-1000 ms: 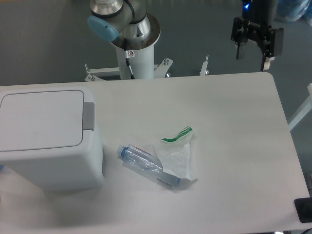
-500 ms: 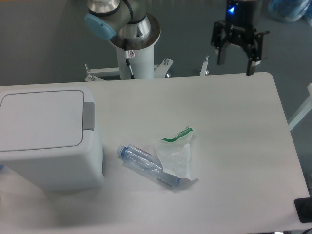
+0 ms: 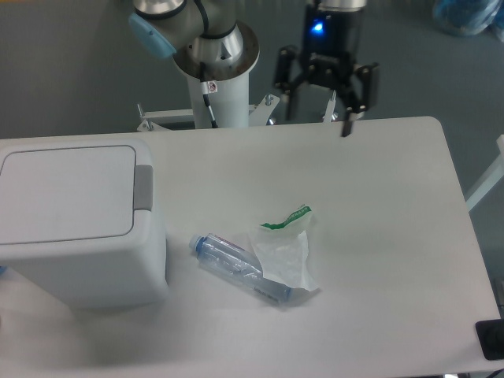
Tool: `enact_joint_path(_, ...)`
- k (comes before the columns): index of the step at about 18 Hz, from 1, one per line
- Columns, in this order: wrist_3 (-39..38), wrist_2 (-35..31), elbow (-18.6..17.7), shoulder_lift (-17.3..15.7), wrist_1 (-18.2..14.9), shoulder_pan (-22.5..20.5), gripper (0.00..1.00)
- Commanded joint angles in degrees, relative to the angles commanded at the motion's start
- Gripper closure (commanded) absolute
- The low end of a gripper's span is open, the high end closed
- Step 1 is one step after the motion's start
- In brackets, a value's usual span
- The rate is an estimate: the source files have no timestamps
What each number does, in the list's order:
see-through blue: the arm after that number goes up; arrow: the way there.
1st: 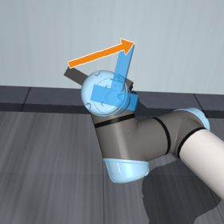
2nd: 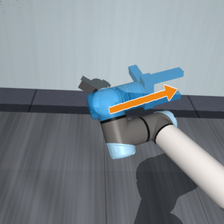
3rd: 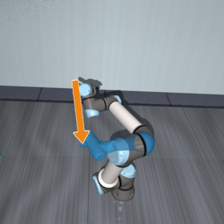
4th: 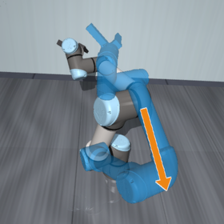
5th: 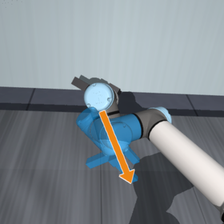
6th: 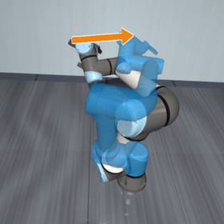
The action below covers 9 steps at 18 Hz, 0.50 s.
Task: Open the trash can
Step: 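Move the open gripper across the table toward the white trash can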
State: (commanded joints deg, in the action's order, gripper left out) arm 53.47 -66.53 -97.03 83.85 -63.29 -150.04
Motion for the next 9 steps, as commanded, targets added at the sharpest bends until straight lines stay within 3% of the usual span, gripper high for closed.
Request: enact_joint_path(9, -18.04, -0.09, -0.17, 3.16, 8.44, 9.5, 0.0)
